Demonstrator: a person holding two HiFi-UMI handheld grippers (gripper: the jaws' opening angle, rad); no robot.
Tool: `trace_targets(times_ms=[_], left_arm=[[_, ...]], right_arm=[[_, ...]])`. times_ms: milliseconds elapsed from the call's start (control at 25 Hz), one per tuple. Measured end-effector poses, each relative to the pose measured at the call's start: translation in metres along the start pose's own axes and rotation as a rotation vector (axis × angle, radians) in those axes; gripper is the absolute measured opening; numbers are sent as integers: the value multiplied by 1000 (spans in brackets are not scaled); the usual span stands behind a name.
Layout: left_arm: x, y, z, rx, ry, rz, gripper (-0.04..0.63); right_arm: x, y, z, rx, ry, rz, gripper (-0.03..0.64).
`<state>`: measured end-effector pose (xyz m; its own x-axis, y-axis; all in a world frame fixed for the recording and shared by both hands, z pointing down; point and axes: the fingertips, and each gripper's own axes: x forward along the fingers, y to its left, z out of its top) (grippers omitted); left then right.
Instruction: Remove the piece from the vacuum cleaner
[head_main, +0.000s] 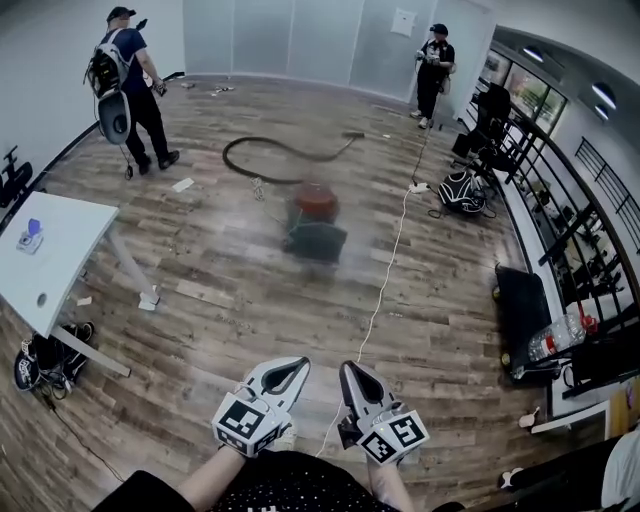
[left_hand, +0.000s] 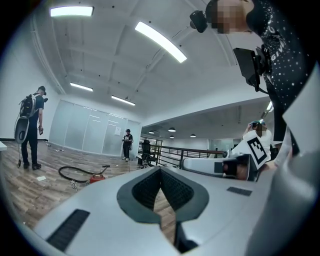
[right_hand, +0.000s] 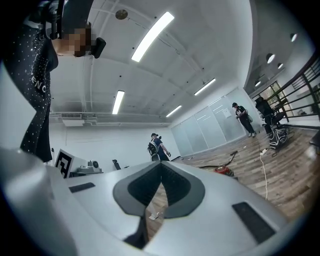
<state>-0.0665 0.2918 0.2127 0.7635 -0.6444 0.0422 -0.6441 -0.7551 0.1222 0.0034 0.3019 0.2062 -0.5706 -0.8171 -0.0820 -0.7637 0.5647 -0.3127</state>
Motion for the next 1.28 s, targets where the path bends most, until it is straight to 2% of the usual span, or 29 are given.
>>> trace_targets(times_ms=[200,560,720,1040,1280], left_arm=[[27,32,1,-5,6,-13,8],[60,56,0,-10,34,-26,8],[87,85,-1,-36,44,11,8],[180,158,17,-68,17,97,8],[261,189,30,-76,-13,116,8]], right_arm=[[27,-27,1,19,-20,-28,11],[58,-76,6,35,-10,-48,11],[87,-110,8,46,12,-33,11],[171,-190,42,37,45,57,11],[204,-266,64,9,74,67,11]])
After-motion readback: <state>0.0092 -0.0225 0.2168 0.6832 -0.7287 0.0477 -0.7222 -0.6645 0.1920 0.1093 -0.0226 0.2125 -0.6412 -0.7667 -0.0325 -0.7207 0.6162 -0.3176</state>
